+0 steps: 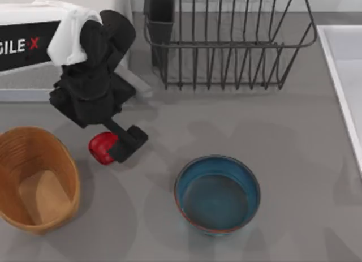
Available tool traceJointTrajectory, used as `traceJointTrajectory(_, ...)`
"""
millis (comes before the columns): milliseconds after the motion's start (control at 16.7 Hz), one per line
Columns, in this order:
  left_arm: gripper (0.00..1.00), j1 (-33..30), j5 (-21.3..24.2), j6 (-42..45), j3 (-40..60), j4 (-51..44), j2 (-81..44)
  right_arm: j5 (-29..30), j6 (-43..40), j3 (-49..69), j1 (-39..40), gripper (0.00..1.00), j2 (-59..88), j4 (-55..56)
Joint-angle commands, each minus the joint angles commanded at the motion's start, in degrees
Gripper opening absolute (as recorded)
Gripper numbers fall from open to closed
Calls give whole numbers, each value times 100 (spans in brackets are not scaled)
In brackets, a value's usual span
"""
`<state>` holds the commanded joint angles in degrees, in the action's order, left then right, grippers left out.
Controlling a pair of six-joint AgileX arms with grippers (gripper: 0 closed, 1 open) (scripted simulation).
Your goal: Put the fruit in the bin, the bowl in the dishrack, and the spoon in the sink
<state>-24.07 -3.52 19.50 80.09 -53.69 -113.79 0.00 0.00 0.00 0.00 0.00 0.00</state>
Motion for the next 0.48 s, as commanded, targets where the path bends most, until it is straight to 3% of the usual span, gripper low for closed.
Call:
traceJointTrajectory(240, 100, 32, 4, 38, -414, 842, -375, 0, 0, 0, 0, 100, 0, 0)
traceJointTrajectory(480, 100, 57, 5, 67, -477, 971, -477, 0, 0, 0, 0, 100, 0, 0)
